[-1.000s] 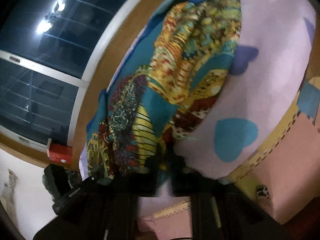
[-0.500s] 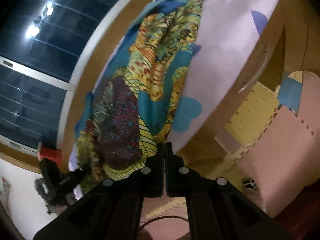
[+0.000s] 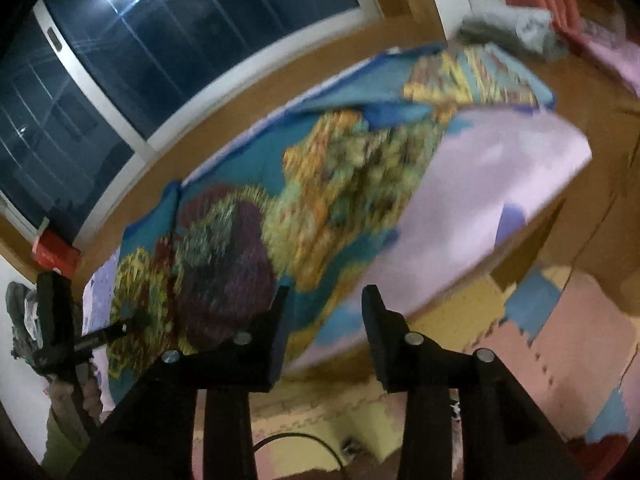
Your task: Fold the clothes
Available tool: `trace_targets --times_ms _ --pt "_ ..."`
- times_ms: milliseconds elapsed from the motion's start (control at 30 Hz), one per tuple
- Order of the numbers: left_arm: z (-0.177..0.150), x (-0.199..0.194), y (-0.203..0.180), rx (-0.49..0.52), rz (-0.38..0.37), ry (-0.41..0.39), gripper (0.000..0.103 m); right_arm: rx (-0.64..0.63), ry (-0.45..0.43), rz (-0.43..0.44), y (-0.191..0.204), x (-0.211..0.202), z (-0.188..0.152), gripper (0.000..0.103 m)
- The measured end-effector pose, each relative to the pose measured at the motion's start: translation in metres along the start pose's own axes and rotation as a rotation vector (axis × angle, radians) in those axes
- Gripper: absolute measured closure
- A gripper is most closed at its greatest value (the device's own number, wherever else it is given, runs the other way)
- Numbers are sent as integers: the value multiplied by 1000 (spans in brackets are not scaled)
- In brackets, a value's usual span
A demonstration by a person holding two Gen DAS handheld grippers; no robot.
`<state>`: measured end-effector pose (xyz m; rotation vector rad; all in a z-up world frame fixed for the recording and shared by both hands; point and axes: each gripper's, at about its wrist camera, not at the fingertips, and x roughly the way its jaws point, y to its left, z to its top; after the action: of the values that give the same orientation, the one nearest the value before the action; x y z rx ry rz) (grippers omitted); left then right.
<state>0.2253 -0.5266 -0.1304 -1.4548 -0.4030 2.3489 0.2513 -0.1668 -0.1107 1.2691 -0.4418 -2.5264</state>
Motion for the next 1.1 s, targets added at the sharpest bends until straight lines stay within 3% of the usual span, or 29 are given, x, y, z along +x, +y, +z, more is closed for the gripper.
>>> trace_targets --times_ms 233,367,567,667,767,933,1033,1100 --pt "21 39 -73 -54 13 -37 86 -168 -9 37 -44 13 62 68" --pt "30 66 -113 -78 16 -26 78 -248 40 61 -72 24 89 68" --pt "43 102 -168 -106 19 -1 77 -307 92 91 -105 35 115 68" --pt "52 111 -184 -71 27 21 77 -287 89 99 -123 36 127 68" --pt "65 120 -199 -29 -12 26 76 -255 78 87 -139 37 140 68" --pt "90 148 -229 74 -95 47 76 -228 32 30 -161 27 156 68" --pt "105 165 -251 113 -88 60 76 -276 6 -53 -173 23 162 65" --pt "113 175 -267 143 -103 77 76 -280 13 -65 -182 25 167 63"
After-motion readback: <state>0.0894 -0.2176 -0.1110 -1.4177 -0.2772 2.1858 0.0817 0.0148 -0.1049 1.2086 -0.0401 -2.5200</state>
